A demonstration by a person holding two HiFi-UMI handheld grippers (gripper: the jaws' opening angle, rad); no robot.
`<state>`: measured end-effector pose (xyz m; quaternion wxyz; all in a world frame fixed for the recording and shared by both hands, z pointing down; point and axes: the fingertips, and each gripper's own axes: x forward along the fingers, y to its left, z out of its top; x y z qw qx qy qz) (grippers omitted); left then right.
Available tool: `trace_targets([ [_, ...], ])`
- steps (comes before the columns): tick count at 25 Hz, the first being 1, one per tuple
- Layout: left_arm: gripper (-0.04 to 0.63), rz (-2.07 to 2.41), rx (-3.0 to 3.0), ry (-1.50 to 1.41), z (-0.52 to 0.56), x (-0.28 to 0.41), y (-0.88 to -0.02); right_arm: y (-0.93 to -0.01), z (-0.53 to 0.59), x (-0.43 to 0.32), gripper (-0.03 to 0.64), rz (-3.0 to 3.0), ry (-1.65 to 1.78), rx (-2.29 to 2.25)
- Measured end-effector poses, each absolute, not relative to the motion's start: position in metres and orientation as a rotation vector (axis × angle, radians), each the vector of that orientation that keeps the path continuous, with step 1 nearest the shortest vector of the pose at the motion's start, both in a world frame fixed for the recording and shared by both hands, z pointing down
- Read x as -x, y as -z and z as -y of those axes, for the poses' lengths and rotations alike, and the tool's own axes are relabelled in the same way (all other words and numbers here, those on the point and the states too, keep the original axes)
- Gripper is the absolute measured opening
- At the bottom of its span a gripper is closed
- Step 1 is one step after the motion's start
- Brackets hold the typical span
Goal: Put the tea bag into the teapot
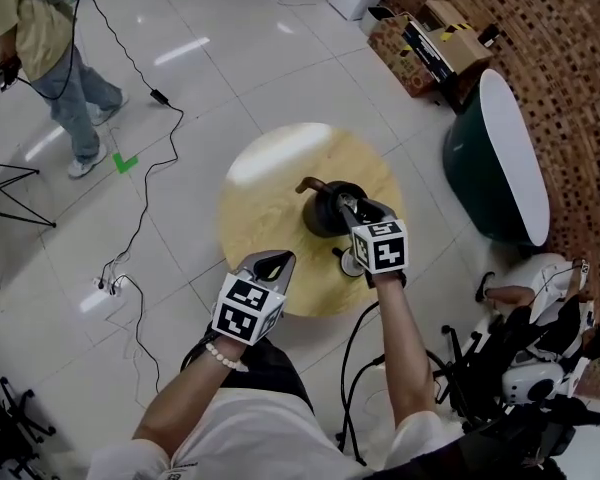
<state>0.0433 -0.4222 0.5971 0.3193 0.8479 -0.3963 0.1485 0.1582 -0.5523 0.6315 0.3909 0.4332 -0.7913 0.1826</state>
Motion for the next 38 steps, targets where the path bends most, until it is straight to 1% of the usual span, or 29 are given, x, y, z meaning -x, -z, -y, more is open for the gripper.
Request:
trace_targets([
  [1, 0.012, 1.045, -2.231, -0.39, 0.423, -0.043, -0.596, -0.624, 0.55, -0.16, 0.136, 2.028, -0.47, -1.131],
  [2, 0.012, 1.048, -2.235, -0.39, 0.424, -0.042, -0.595, -0.616, 0.548, -0.162, 0.092, 2.044, -0.467, -1.168],
  [3, 0.012, 1.051, -2.241, -0.39, 0.426, -0.041, -0.593, -0.607, 0.545, -0.164, 0.035, 2.061, -0.459, -1.207],
  [4, 0.012, 1.055, -2.248, -0.39, 0.429, -0.041, -0.59, -0.598, 0.542, -0.166, 0.002, 2.079, -0.453, -1.244],
  [10, 0.012, 1.082, -2.294, -0.373, 0.439, -0.037, -0.564, -0.539, 0.514, -0.172, 0.002, 2.208, -0.511, -1.408],
  [18, 0.012, 1.108, -2.435, -0.343, 0.456, -0.037, -0.511, -0.468, 0.472, -0.182, 0.002, 2.326, -0.498, -1.579],
  [26, 0.012, 1.113, -2.519, -0.316, 0.461, -0.048, -0.48, -0.448, 0.439, -0.194, 0.002, 2.362, -0.499, -1.689],
  [38, 0.012, 1.097, -2.562, -0.349, 0.437, -0.056, -0.485, -0.458, 0.403, -0.197, 0.002, 2.366, -0.504, -1.762],
])
